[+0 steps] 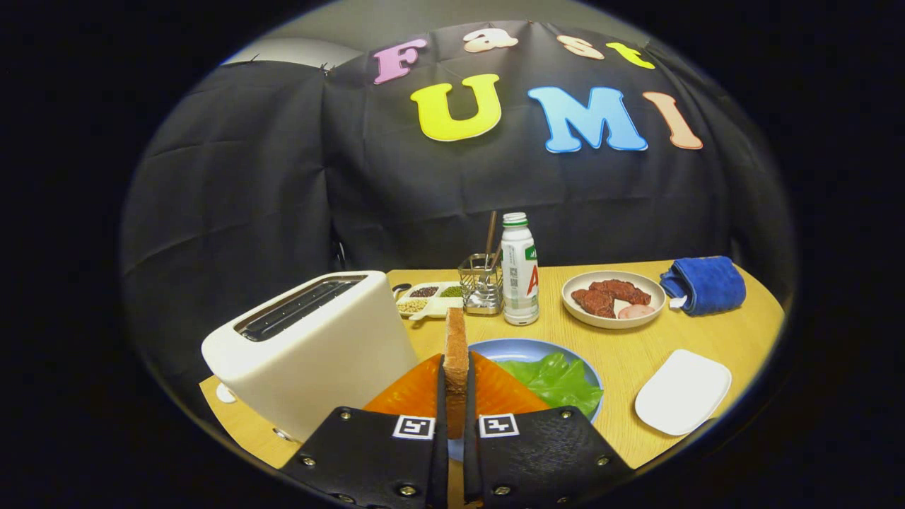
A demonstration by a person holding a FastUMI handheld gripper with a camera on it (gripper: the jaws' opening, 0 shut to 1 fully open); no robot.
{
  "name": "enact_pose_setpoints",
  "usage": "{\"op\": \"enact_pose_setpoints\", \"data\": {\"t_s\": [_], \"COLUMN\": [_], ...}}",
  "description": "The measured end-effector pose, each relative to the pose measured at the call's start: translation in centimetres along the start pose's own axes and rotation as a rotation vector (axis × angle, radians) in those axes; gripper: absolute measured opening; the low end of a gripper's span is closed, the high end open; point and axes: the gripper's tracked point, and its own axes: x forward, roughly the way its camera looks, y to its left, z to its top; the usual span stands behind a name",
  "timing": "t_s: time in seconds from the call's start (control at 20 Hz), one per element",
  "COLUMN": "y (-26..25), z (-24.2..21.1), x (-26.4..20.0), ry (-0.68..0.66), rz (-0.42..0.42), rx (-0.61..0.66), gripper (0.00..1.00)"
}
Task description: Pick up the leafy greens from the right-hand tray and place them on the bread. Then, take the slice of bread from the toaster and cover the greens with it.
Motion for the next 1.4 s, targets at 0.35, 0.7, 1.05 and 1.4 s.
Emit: {"op": "enact_pose_setpoints", "data": {"t_s": [0.35,0.7,1.05,1.4], "y": [-2.5,-5.1,-10.6,-22.1], "z": [-0.5,0.2,3.8,7.5], "x": [0.4,0.4,-3.6,-11.6], "ry": [0.030,0.025,-0.089,-0.260], "rz": [-0.031,-0.070,-0.121,-0.252], "rx": [-0.025,-0.068,-0.150,-0.149], "gripper": [0.23,0.34,0.34,0.34]}}
